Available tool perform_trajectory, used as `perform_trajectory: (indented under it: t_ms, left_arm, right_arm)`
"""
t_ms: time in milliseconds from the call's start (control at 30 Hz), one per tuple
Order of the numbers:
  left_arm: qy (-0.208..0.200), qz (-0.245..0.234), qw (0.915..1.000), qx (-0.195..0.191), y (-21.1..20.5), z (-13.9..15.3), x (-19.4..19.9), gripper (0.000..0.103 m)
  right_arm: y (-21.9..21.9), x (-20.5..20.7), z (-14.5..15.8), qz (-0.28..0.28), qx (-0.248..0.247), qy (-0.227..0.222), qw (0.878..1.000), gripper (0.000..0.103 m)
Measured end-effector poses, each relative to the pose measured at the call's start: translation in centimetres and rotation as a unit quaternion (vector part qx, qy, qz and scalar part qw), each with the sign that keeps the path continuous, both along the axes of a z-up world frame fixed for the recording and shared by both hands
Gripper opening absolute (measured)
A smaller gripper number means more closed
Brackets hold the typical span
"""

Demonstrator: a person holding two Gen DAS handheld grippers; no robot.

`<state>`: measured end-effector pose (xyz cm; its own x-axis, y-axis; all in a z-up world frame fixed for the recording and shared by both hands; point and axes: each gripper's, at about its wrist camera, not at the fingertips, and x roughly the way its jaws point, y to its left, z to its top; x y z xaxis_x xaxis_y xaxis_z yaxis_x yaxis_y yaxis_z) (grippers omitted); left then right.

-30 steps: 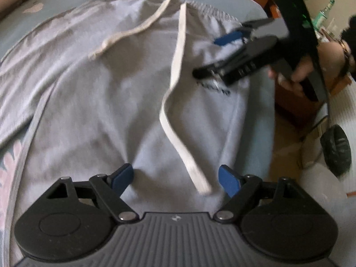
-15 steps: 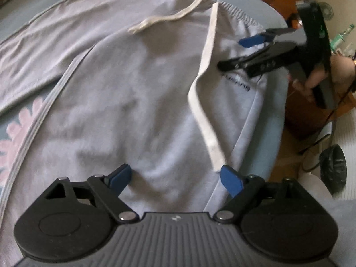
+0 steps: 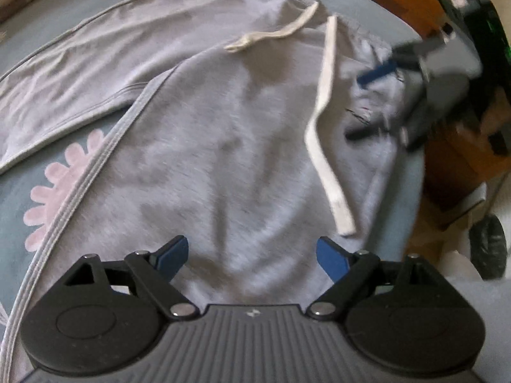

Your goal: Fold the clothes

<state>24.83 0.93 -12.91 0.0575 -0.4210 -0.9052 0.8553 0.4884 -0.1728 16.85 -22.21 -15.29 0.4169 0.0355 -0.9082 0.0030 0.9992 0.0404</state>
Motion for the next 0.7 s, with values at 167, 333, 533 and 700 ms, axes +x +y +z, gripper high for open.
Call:
perform_trajectory:
  t_ms: [167, 333, 533, 700]
  left_arm:
    - [-0.015, -0.018, 0.9997, 0.006, 0.9, -0.7, -1.1, 0.087]
    - [-0.018, -0.016, 0.9997, 0.004, 1.8, 0.3, -1.4, 0.087]
    - [-0.045, 0.041, 0.9981, 0.002, 2.7, 0.5, 0.1, 0.087]
    - [-0.034, 0.052, 0.998, 0.014, 3.8, -0.6, -0.3, 0.087]
  right_arm:
    - [1.2, -1.0, -0.8, -0.001, -0.021, 0.003, 1.0, 0.103]
    - [1.7, -0.4, -0.1, 0.025, -0.043, 0.047, 0.998, 0.103]
    - [3.0, 2.5, 2.6, 0.041, -0.031, -0.001, 0.999, 0.103]
    - [5.9, 5.7, 2.9, 0.102, -0.012, -0.025, 0.994, 0.103]
